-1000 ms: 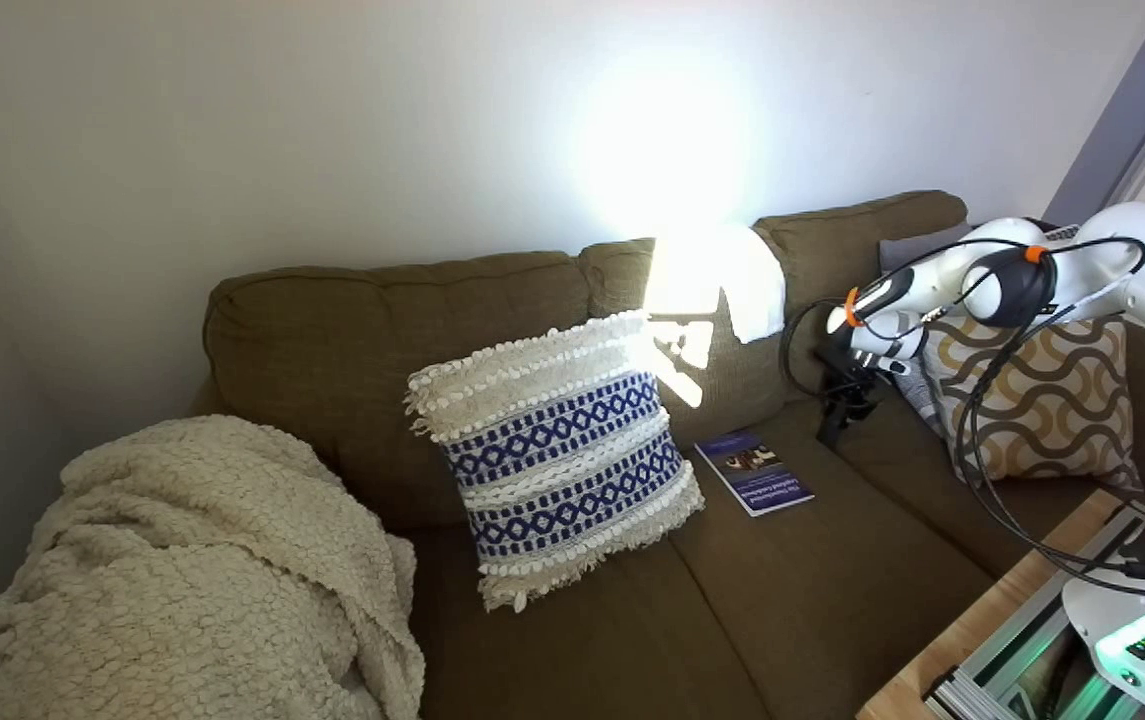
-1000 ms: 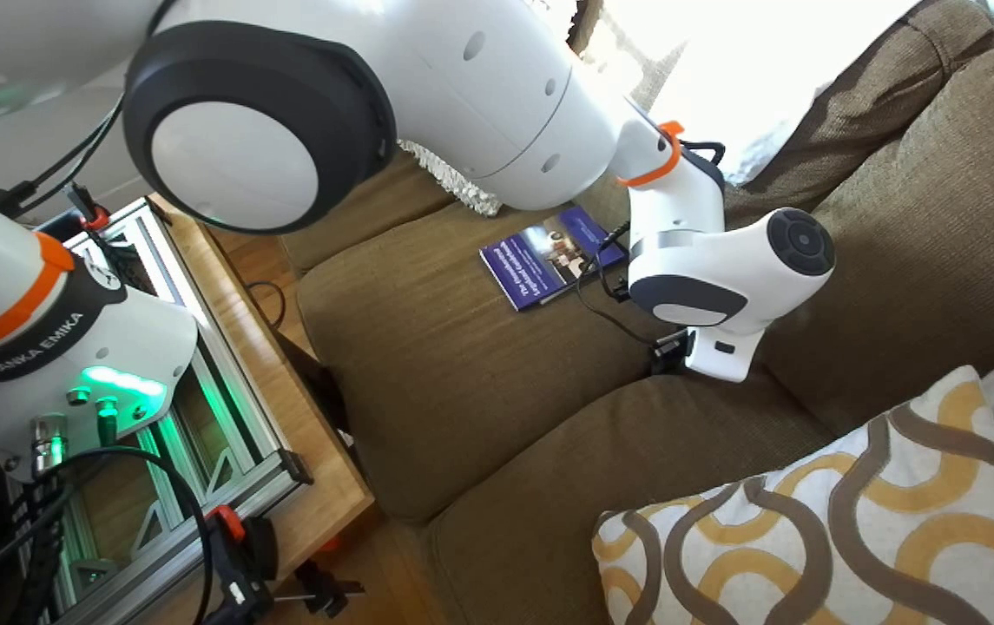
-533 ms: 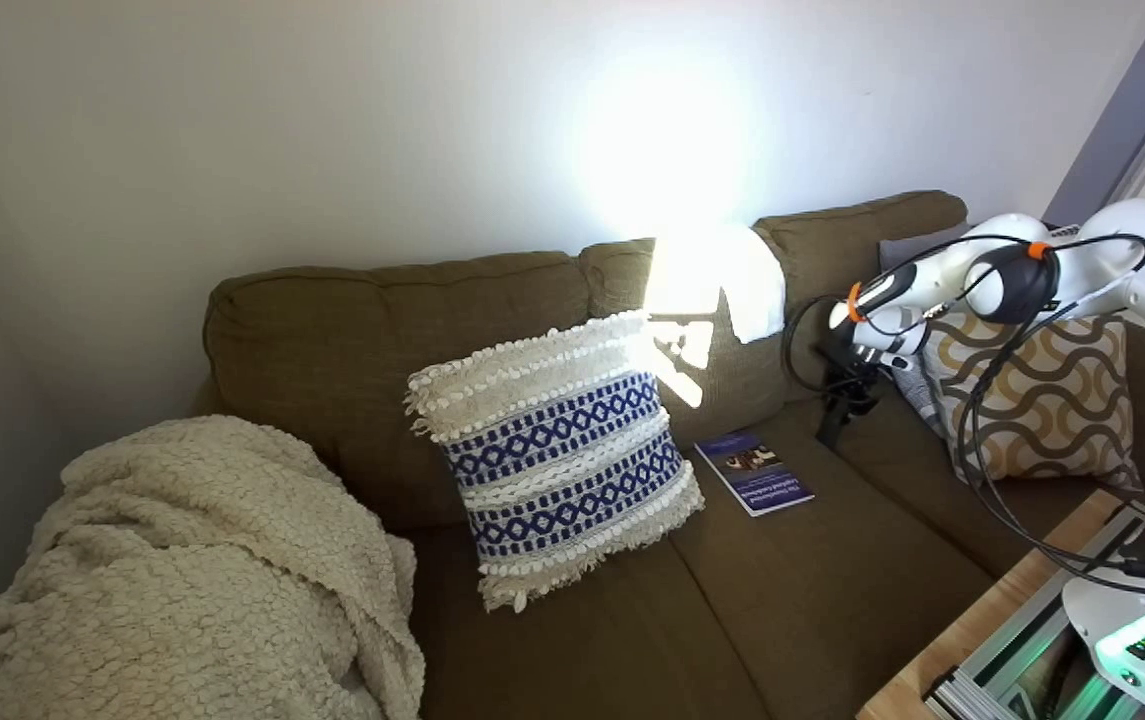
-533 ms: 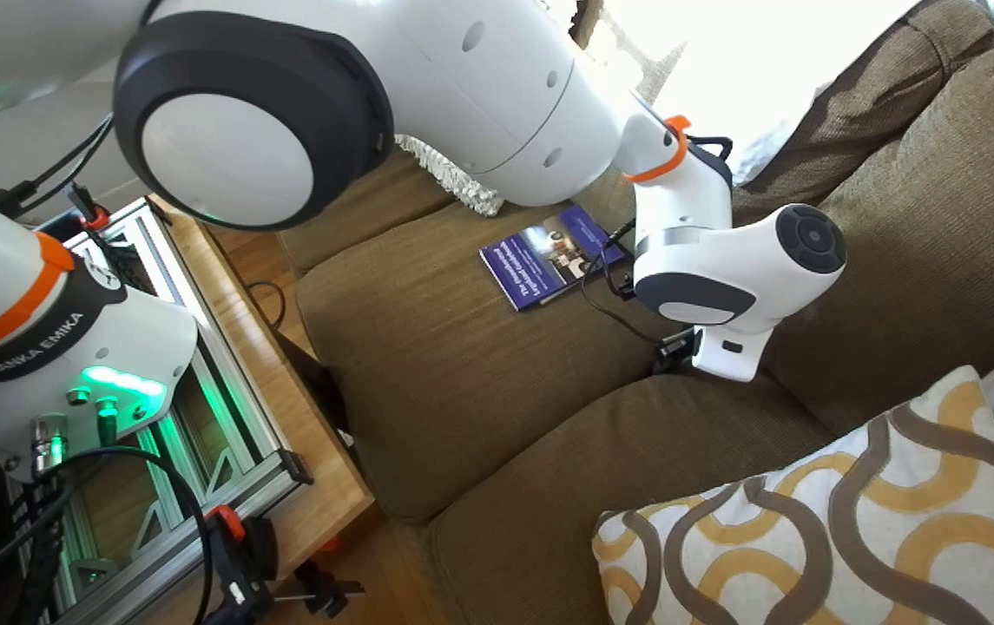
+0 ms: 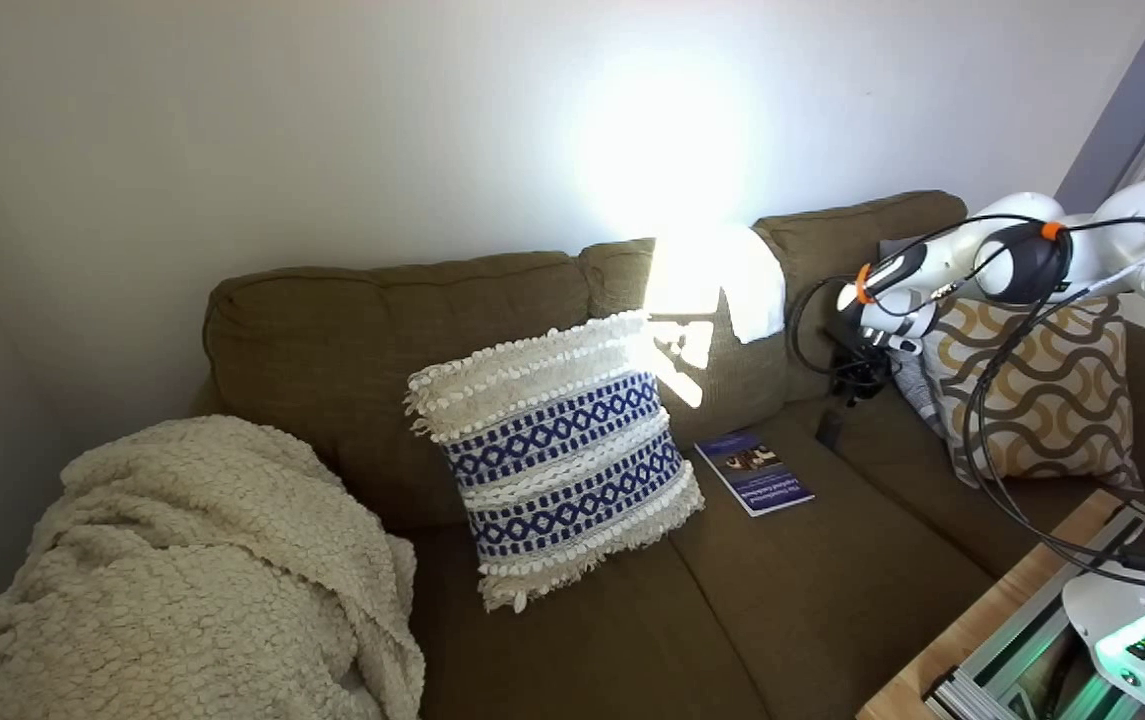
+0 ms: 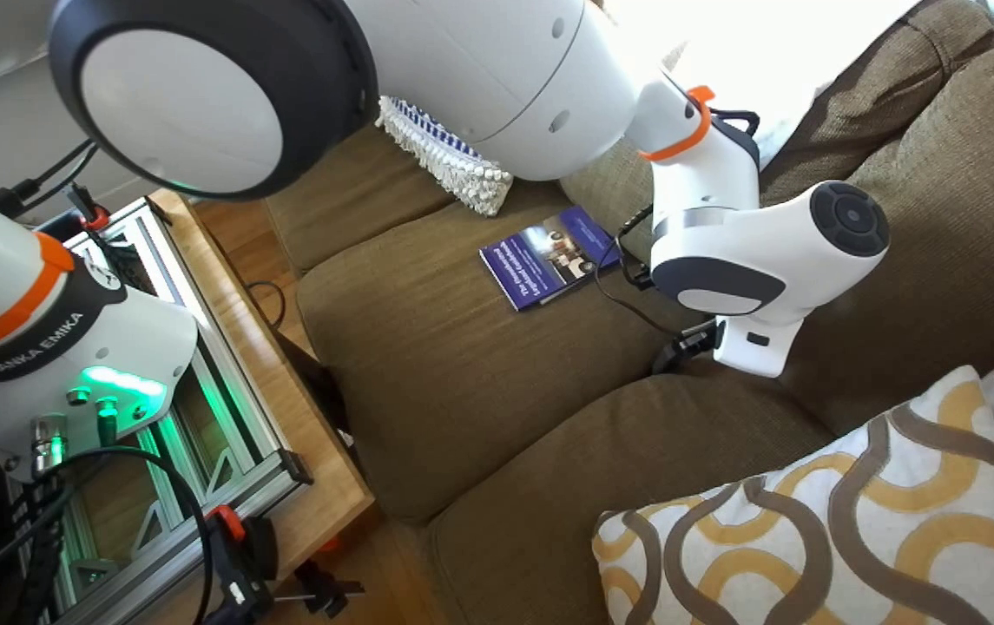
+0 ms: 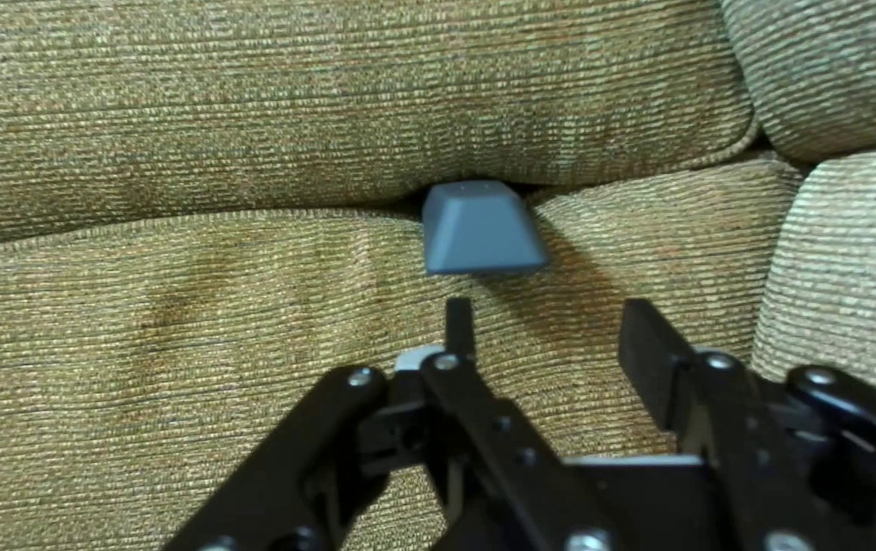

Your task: Remove the black remote from in-between the cushions of the couch

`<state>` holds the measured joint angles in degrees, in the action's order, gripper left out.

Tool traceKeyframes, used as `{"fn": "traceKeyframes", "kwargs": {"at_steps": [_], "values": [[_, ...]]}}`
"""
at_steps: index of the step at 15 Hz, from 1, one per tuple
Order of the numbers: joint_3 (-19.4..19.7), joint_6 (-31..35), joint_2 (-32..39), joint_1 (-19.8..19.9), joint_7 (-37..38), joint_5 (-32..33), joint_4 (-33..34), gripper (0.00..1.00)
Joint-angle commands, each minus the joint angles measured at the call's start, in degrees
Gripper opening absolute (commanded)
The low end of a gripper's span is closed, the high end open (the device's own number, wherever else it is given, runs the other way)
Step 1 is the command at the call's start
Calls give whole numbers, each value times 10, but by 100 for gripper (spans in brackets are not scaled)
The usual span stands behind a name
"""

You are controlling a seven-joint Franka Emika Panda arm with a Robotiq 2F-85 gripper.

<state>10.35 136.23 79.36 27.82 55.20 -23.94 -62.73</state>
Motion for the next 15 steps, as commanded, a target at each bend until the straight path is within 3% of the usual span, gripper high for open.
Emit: {"fn": "traceKeyframes", "kwargs": {"at_steps": [1, 3, 4, 14, 15], "values": [[-15, -17, -9, 12, -16, -8, -11, 83], [-20, -35, 10, 15, -11, -4, 17, 98], [-22, -41, 18, 15, -7, -5, 26, 100], [-11, -89, 96, 16, 12, 5, 121, 100], [-16, -68, 57, 12, 5, 10, 60, 100]]}}
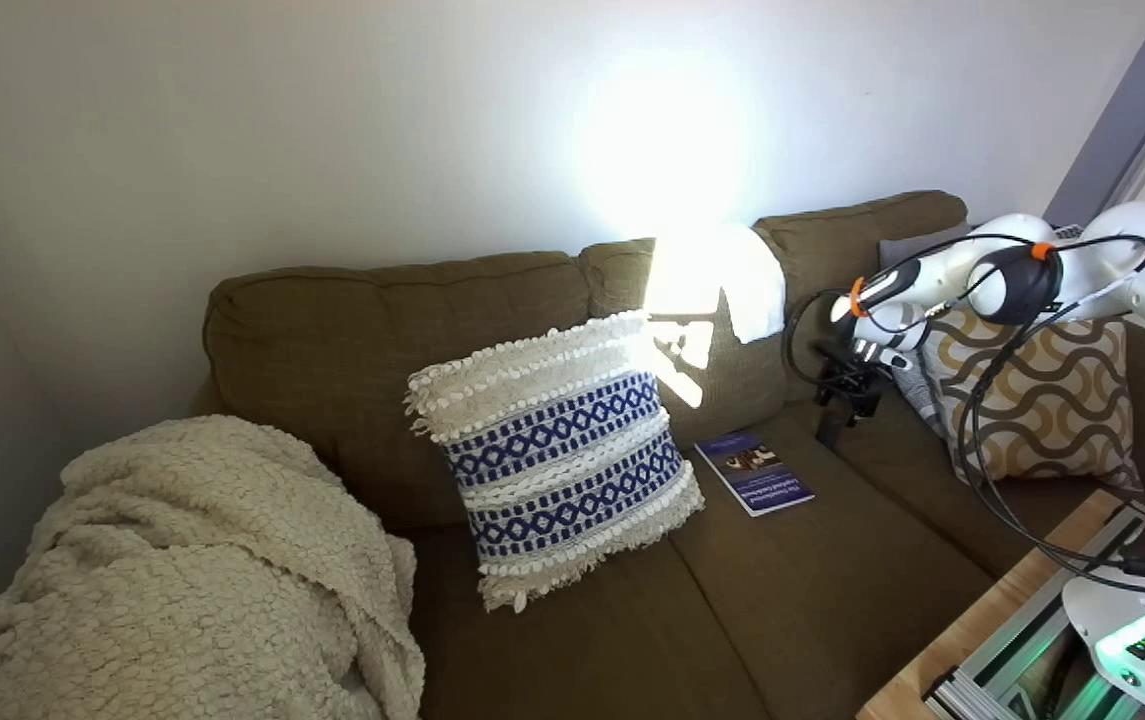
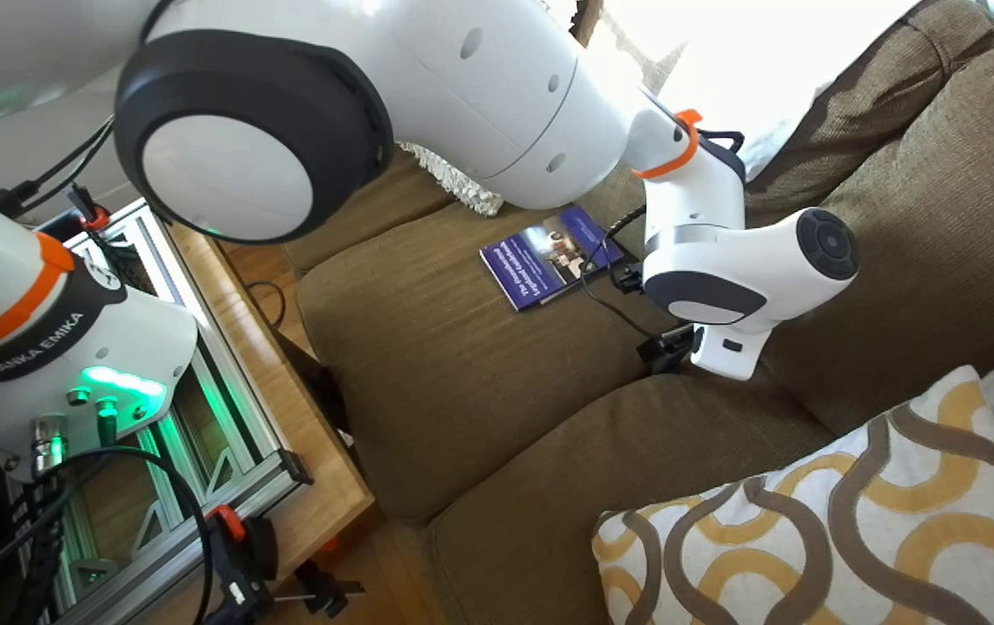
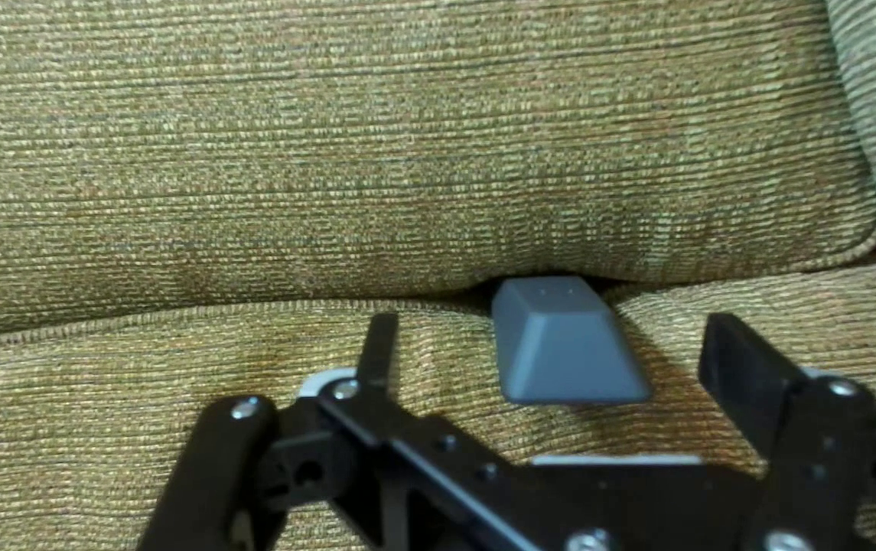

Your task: Remove the black remote from in-between the cushions of the couch

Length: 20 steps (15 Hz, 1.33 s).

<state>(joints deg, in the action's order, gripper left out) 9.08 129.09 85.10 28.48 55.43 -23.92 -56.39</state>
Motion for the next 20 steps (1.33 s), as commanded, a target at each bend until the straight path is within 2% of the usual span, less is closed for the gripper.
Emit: {"fn": "traceKeyframes", "kwargs": {"at_steps": [1, 14, 16, 17, 20], "values": [[-2, 6, 3, 4, 6, 11, 0, 100], [34, 17, 2, -31, 67, 56, -19, 100], [32, 22, 2, -31, 66, 60, -22, 84], [27, 30, 2, -29, 63, 59, -24, 66], [23, 55, 2, -27, 57, 56, -27, 42]]}}
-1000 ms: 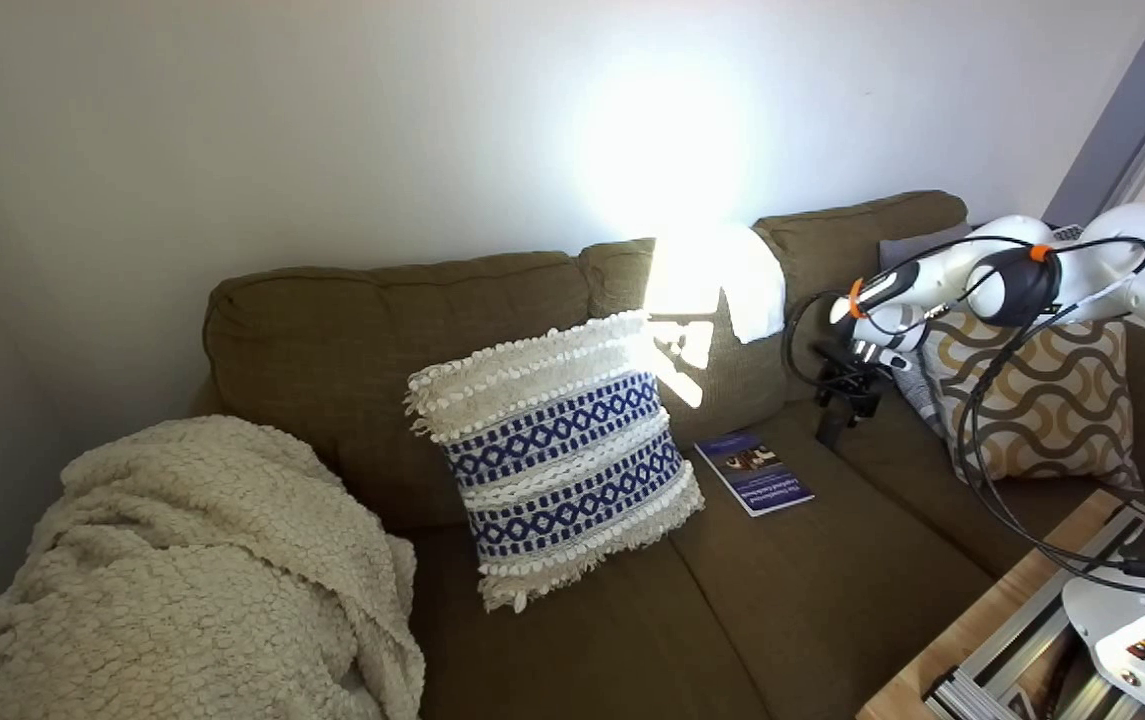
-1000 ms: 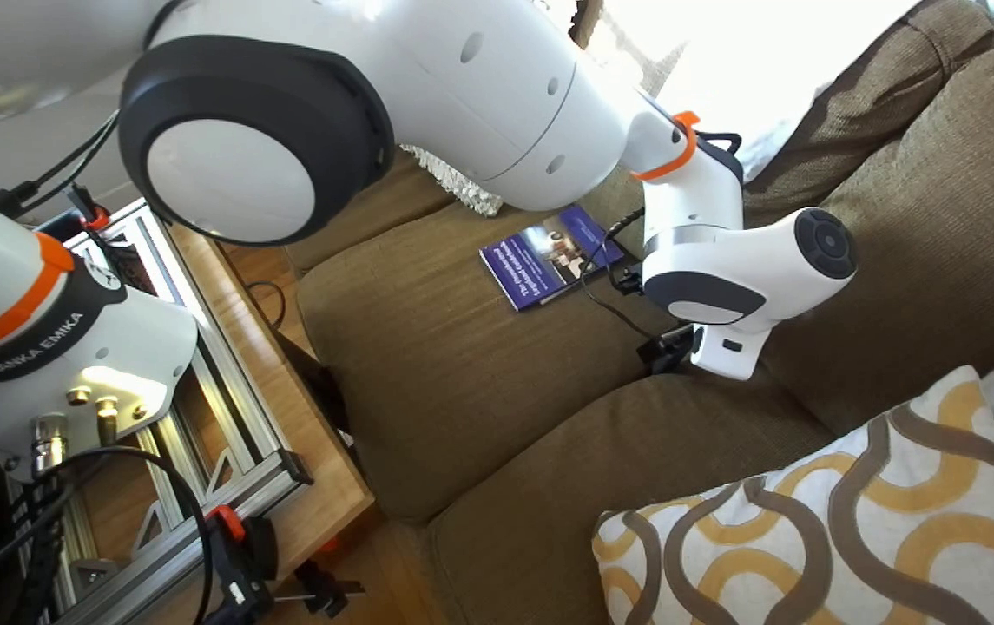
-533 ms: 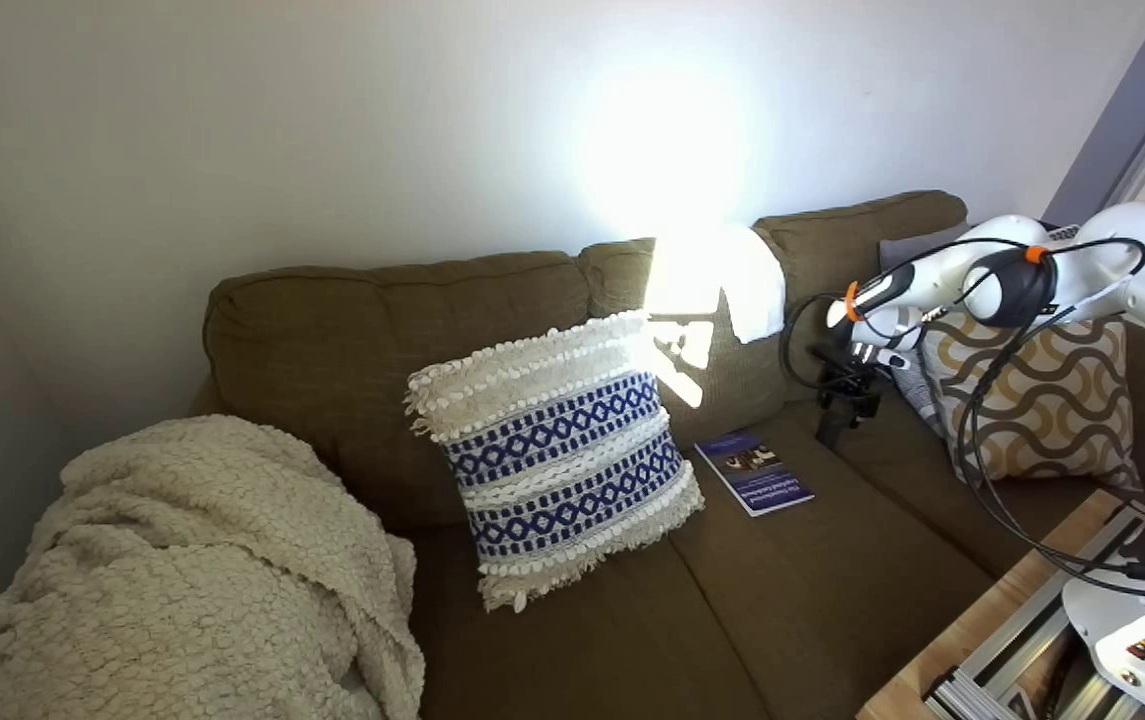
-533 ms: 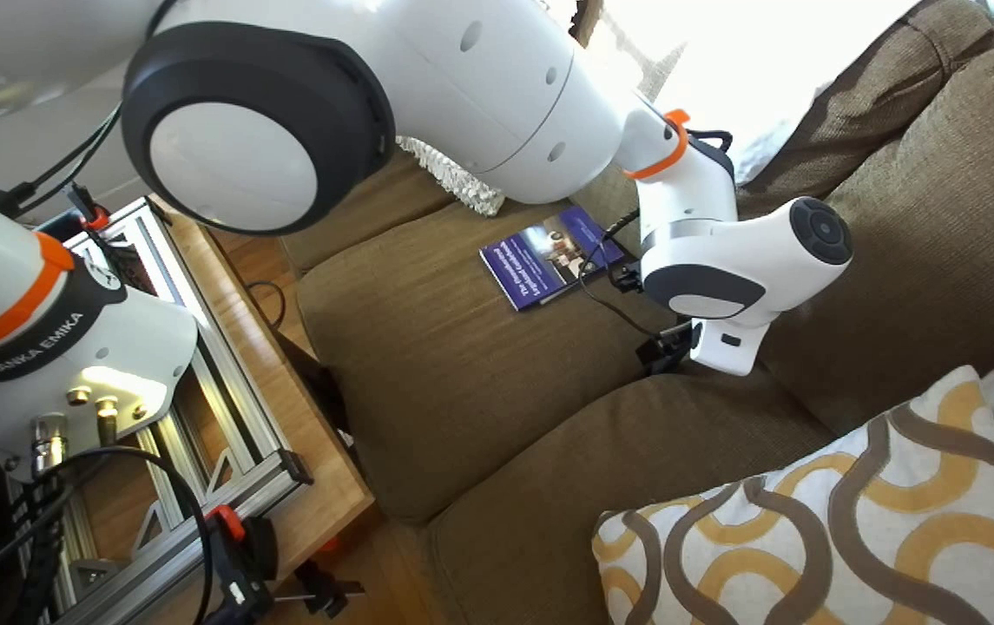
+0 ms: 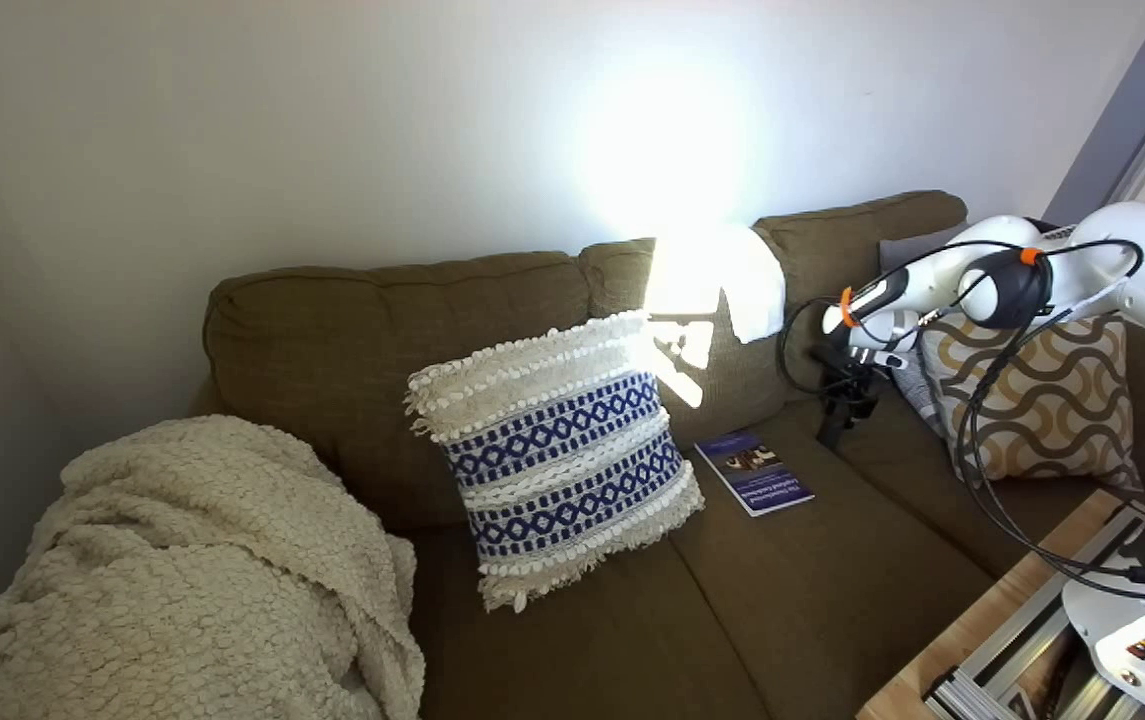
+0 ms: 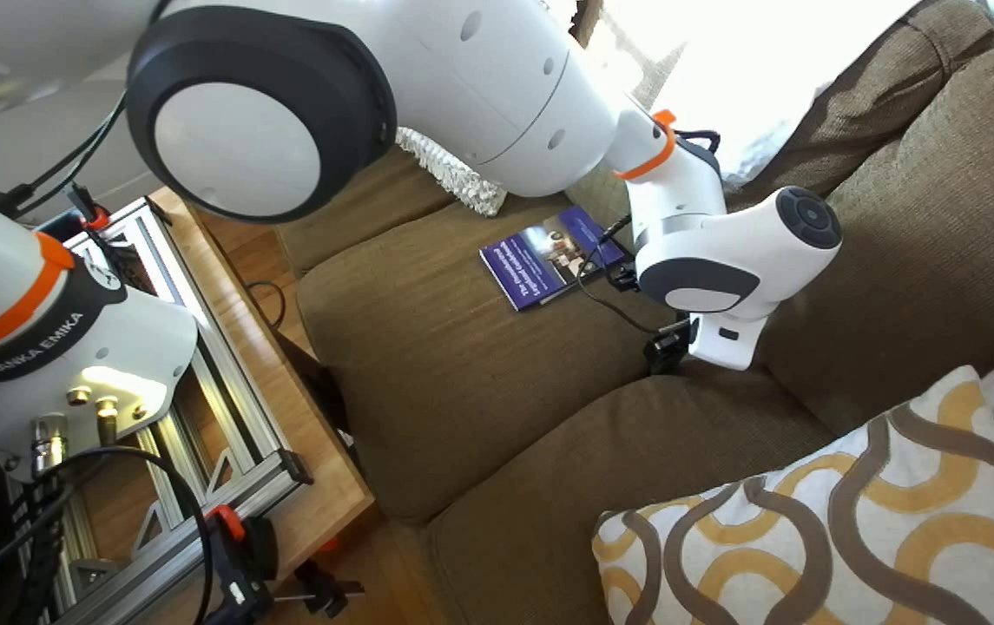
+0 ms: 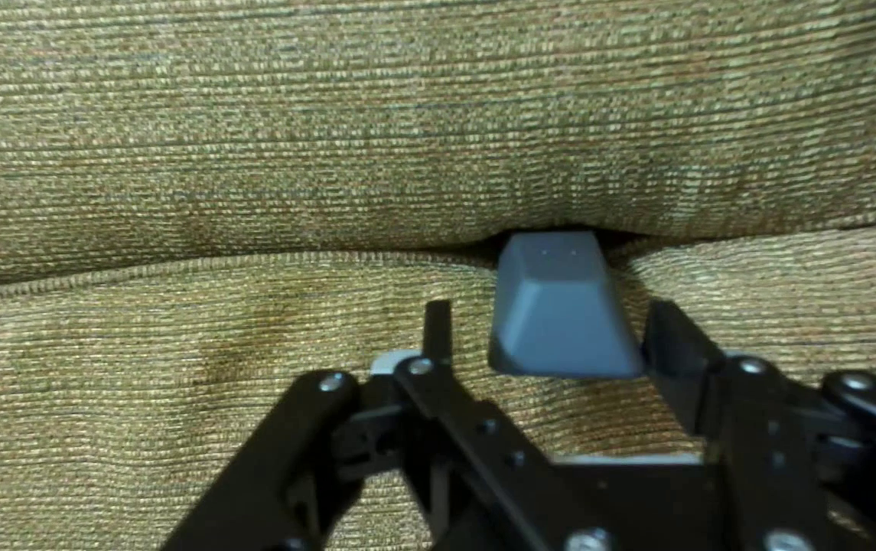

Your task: Remove the black remote from in-between the cushions of the couch

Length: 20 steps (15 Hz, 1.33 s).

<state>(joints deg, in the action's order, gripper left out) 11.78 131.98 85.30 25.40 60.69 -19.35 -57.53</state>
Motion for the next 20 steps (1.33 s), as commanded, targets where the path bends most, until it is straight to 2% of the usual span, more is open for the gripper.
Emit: {"fn": "traceKeyframes", "kwargs": {"at_steps": [1, 2, 3, 8, 14, 20], "values": [[-4, 33, 0, 4, 4, 10, -17, 35], [-5, 39, 0, 4, 3, 10, -18, 27], [-6, 40, 0, 6, 0, 10, -19, 26], [-14, 27, 0, 13, -13, 6, -10, 26], [-25, -77, -1, 33, -52, 5, 29, 26], [-13, -112, -2, 38, -37, 9, 36, 26]]}}
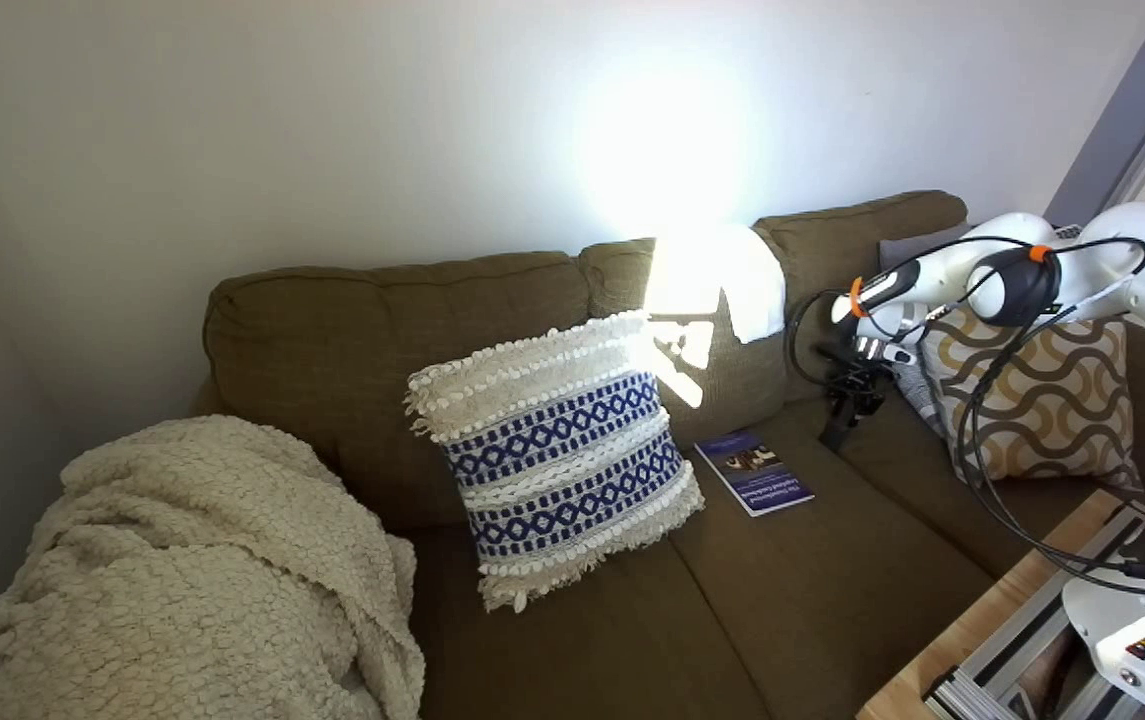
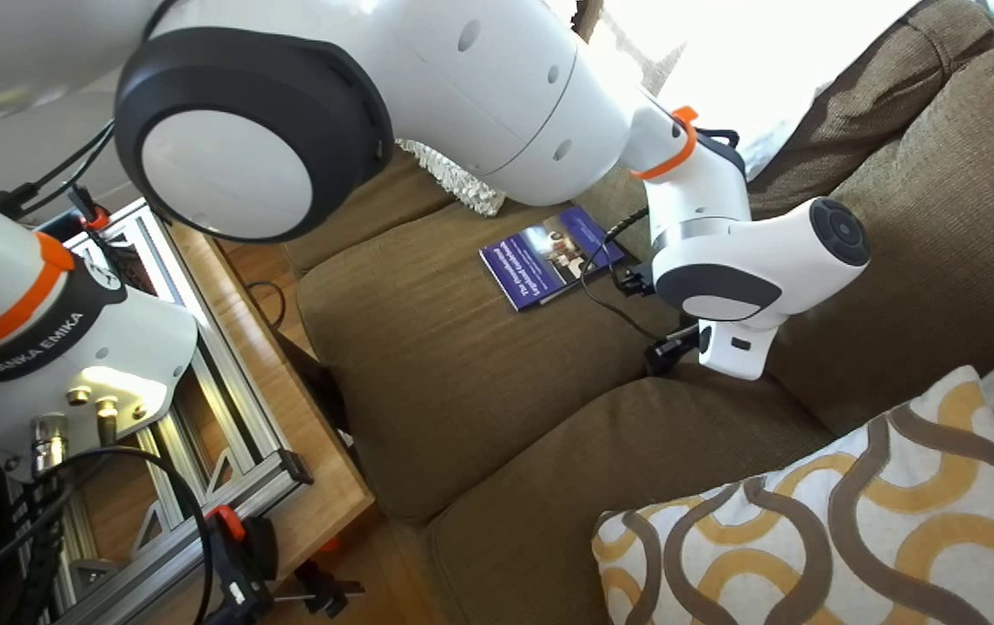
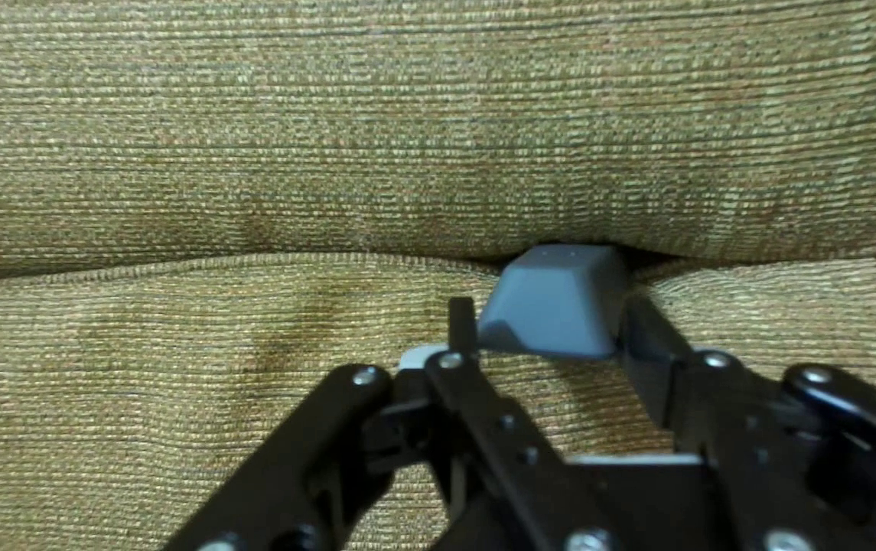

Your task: Remove the black remote from in-between the cushions of the couch

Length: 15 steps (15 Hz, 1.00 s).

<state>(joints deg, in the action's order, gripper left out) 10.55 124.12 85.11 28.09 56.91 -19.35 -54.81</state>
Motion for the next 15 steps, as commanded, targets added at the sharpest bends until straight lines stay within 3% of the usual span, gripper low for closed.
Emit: {"fn": "traceKeyframes", "kwargs": {"at_steps": [1, 5, 7, 8, 12, 15], "values": [[-4, -44, -1, 13, -6, 8, 11, 26], [-3, -60, 7, 15, 2, 6, 32, 26], [-7, -45, 7, 17, 6, 0, 28, 76], [-12, -38, 6, 18, 3, -3, 23, 76], [-20, 3, -1, 11, -3, -2, -13, 100], [-10, 38, 0, 1, 7, 4, -35, 100]]}}
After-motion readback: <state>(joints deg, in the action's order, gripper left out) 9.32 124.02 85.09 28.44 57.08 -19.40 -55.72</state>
